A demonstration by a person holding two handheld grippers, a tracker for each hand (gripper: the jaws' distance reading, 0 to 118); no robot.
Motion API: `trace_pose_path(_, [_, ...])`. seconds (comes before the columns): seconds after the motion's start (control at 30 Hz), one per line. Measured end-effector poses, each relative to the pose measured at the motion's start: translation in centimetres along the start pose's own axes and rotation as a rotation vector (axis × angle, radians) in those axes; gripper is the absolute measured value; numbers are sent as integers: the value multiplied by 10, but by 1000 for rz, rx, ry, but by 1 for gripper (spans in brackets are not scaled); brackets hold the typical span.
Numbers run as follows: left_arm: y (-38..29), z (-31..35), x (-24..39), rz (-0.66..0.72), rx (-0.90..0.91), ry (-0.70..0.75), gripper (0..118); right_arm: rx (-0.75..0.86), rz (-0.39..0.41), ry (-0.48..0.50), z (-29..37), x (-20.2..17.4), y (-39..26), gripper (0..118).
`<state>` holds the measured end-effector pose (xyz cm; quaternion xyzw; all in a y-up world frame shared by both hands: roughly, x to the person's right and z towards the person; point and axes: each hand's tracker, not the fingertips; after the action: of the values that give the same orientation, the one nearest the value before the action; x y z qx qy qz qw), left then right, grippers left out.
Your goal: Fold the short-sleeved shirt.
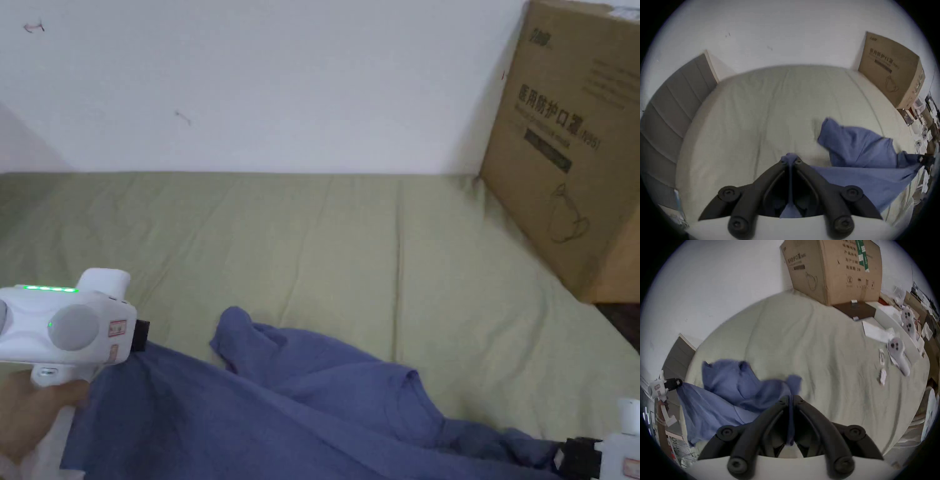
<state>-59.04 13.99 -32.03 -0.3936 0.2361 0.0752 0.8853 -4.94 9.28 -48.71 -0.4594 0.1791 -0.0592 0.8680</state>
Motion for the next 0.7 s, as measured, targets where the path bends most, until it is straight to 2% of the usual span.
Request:
trace_pose_path(0.27, [73,115,-37,28,210,193,0,196,123,73,64,-80,107,4])
trace_pose_path(0.4, [111,169,-47,57,329,229,0,329,212,53,100,-127,166,3])
trace_pose_path(0.43, [121,180,-50,74,358,233,0,377,191,54,107,-139,182,2])
trace_pose_path(0.5, [137,199,-53,110,419,262,0,426,125,117,123,-159,216,1])
trace_pose_path(0.53, [142,205,-54,128,453,275,0,444,134,126,128,-170,231,1])
trace_pose_path(0.6, [151,211,-56,149,469,287,0,477,177,84,131,-190,252,1])
trace_pose_path(0.7, [164,214,-59,134,482,267,0,506,190,121,136,-209,269,0])
